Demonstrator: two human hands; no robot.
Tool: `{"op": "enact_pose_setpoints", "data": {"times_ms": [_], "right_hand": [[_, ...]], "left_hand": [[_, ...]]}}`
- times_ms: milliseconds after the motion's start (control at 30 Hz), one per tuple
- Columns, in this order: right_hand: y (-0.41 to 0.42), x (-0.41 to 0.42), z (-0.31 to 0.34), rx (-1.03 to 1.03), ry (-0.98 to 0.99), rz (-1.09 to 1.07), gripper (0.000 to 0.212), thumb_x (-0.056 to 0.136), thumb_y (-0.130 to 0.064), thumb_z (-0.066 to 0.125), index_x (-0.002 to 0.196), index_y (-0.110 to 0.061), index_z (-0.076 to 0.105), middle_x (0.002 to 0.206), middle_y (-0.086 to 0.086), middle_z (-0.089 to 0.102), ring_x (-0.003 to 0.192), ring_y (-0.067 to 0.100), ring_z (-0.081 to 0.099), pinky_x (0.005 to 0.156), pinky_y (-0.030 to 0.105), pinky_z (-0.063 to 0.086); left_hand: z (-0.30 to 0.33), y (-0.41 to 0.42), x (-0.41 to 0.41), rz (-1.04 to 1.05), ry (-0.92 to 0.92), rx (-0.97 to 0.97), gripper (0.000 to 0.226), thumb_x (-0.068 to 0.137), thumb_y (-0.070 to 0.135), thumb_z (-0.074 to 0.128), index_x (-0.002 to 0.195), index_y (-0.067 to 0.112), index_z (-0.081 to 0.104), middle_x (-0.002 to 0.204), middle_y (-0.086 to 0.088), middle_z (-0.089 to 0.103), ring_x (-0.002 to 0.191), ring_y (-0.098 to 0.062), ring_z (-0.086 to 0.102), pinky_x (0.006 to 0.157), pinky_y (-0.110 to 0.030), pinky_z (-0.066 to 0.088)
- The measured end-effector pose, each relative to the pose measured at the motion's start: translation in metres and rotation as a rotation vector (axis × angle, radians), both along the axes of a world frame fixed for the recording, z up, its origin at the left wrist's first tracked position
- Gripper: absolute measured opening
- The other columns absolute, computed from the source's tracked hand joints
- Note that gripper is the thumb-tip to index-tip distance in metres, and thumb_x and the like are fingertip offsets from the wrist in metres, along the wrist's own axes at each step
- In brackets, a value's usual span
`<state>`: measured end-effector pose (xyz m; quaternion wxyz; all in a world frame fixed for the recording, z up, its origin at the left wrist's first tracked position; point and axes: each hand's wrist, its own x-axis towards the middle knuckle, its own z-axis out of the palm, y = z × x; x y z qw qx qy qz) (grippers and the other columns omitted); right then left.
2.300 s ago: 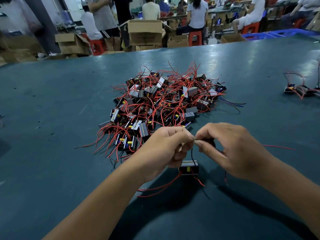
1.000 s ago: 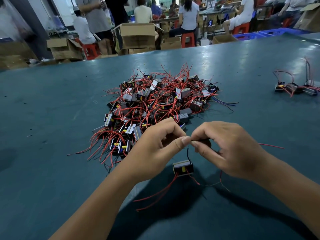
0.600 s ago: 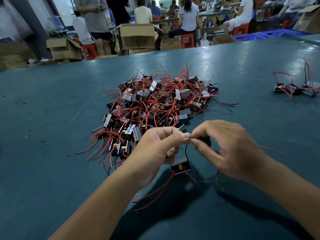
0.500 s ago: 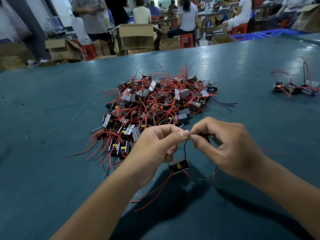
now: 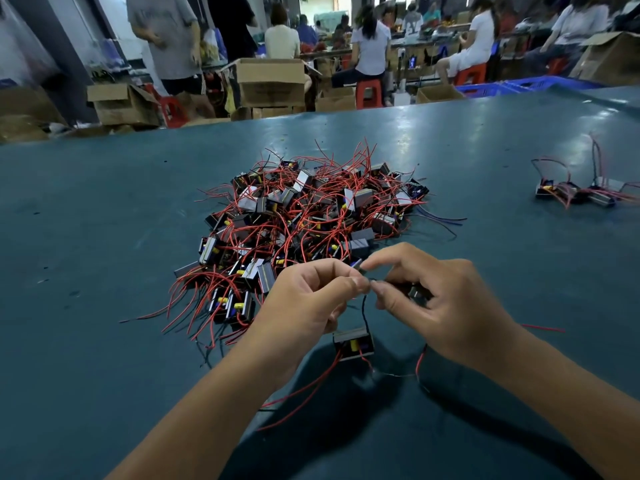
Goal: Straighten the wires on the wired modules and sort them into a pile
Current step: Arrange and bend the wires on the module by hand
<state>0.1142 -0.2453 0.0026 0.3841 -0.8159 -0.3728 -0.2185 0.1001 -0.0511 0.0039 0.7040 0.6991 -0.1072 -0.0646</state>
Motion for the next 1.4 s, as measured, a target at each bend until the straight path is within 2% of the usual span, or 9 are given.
{"op": "enact_pose_setpoints", "data": {"times_ms": [67, 200, 267, 400, 500, 600, 1000, 1267, 1400], "right_hand": [[0.0, -0.001, 0.0, 0.011, 0.026, -0.006, 0.015, 0.093, -0.021, 0.064, 0.108, -0.02, 0.063, 0.071, -0.016, 0.067, 0.05, -0.003, 0.05, 0.052, 0.004, 0.03], [0.0, -0.003, 0.0, 0.023, 0.072, -0.009, 0.015, 0.095, -0.03, 0.061, 0.109, -0.03, 0.056, 0.077, -0.014, 0.069, 0.038, 0.014, 0.042, 0.042, 0.018, 0.032], [0.0, -0.002, -0.001, 0.05, 0.097, -0.03, 0.019, 0.094, -0.031, 0.062, 0.112, -0.027, 0.055, 0.075, -0.013, 0.07, 0.041, 0.011, 0.043, 0.045, 0.019, 0.035], [0.0, 0.001, -0.002, 0.167, 0.253, -0.109, 0.013, 0.092, -0.027, 0.068, 0.099, -0.028, 0.057, 0.068, -0.017, 0.069, 0.047, 0.02, 0.053, 0.05, 0.035, 0.045], [0.0, 0.003, -0.001, 0.193, 0.33, -0.13, 0.013, 0.091, -0.027, 0.07, 0.092, -0.029, 0.057, 0.069, -0.012, 0.071, 0.051, 0.018, 0.06, 0.055, 0.039, 0.05], [-0.002, 0.005, -0.001, 0.199, 0.384, -0.139, 0.012, 0.089, -0.03, 0.071, 0.089, -0.029, 0.059, 0.072, -0.008, 0.073, 0.056, 0.014, 0.064, 0.06, 0.042, 0.054], [-0.006, 0.007, 0.003, 0.117, 0.378, -0.085, 0.012, 0.092, -0.015, 0.068, 0.083, -0.022, 0.065, 0.072, -0.008, 0.072, 0.061, 0.007, 0.069, 0.061, 0.014, 0.051], [-0.007, 0.009, 0.003, 0.1, 0.384, -0.078, 0.012, 0.092, -0.016, 0.068, 0.083, -0.024, 0.065, 0.073, -0.008, 0.072, 0.062, 0.008, 0.069, 0.061, 0.017, 0.053], [-0.006, 0.008, 0.003, 0.1, 0.397, -0.07, 0.013, 0.093, -0.019, 0.067, 0.083, -0.026, 0.064, 0.073, -0.007, 0.072, 0.062, 0.01, 0.068, 0.061, 0.023, 0.054]], "left_hand": [[-0.001, 0.001, 0.0, 0.004, -0.011, 0.009, 0.01, 0.086, 0.021, 0.069, 0.078, 0.015, 0.071, 0.054, 0.01, 0.046, 0.048, -0.005, 0.035, 0.046, -0.016, 0.032], [0.0, 0.002, 0.001, 0.019, -0.031, 0.025, 0.013, 0.09, 0.018, 0.068, 0.078, 0.016, 0.07, 0.055, 0.009, 0.047, 0.051, -0.007, 0.036, 0.048, -0.017, 0.031], [0.0, 0.0, 0.0, -0.002, -0.028, 0.009, 0.008, 0.086, 0.024, 0.067, 0.082, 0.017, 0.069, 0.059, 0.004, 0.047, 0.054, -0.01, 0.038, 0.048, -0.02, 0.033], [-0.006, -0.006, -0.002, -0.072, -0.062, 0.075, 0.013, 0.088, 0.027, 0.07, 0.097, 0.017, 0.07, 0.071, 0.002, 0.061, 0.061, -0.016, 0.047, 0.051, -0.027, 0.039], [-0.01, -0.005, 0.001, -0.027, -0.114, 0.132, 0.014, 0.094, 0.025, 0.067, 0.097, 0.011, 0.069, 0.067, 0.009, 0.062, 0.057, -0.011, 0.046, 0.049, -0.026, 0.037], [-0.01, -0.001, 0.005, -0.005, -0.132, 0.138, 0.017, 0.094, 0.033, 0.064, 0.092, 0.019, 0.071, 0.067, 0.009, 0.062, 0.056, -0.01, 0.046, 0.049, -0.024, 0.036], [-0.011, 0.008, 0.008, 0.074, -0.197, 0.261, 0.019, 0.093, 0.031, 0.063, 0.08, 0.019, 0.07, 0.061, 0.007, 0.059, 0.05, -0.007, 0.047, 0.048, -0.017, 0.037], [-0.01, 0.01, 0.008, 0.072, -0.164, 0.256, 0.019, 0.096, 0.024, 0.063, 0.079, 0.017, 0.07, 0.06, 0.005, 0.059, 0.049, -0.013, 0.044, 0.046, -0.026, 0.038], [-0.009, 0.011, 0.008, 0.051, -0.183, 0.223, 0.014, 0.093, 0.026, 0.064, 0.082, 0.019, 0.071, 0.064, 0.003, 0.064, 0.048, -0.011, 0.048, 0.046, -0.023, 0.042]]}}
